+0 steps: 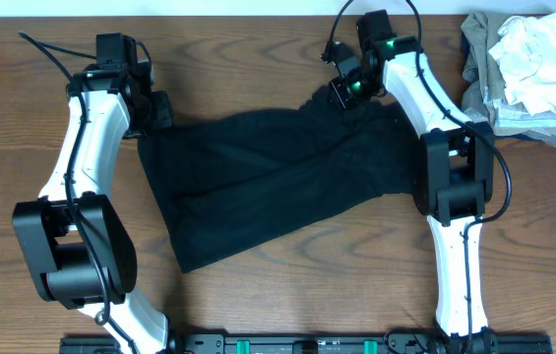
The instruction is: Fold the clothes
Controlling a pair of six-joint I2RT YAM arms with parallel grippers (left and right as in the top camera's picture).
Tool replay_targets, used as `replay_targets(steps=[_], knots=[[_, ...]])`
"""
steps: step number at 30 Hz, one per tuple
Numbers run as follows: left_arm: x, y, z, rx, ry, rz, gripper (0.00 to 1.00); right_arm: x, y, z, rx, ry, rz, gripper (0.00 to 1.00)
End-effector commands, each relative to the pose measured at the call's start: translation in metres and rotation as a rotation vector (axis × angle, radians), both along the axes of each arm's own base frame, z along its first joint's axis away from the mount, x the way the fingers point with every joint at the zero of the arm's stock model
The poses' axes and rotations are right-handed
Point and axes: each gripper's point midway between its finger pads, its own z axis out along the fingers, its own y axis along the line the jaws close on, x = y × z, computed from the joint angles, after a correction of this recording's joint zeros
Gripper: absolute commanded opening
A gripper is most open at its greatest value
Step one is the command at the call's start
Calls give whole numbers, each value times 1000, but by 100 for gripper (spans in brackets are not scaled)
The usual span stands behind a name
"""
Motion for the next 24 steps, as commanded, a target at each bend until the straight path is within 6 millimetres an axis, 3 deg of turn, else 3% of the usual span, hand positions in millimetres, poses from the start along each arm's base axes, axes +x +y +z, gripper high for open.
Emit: replay_targets(steps=[1, 9, 21, 24], knots=[[3, 4, 10, 23, -31, -19, 6, 18, -5, 22, 27, -53, -30, 1], [15, 21, 50, 36, -145, 19, 6, 58, -5, 90, 25, -270, -26, 1], [42, 25, 71, 52, -288, 21, 6, 113, 22, 146, 77, -623, -23, 1], [42, 25, 70, 52, -284, 20, 6, 114, 28, 149, 76, -645, -5, 1]])
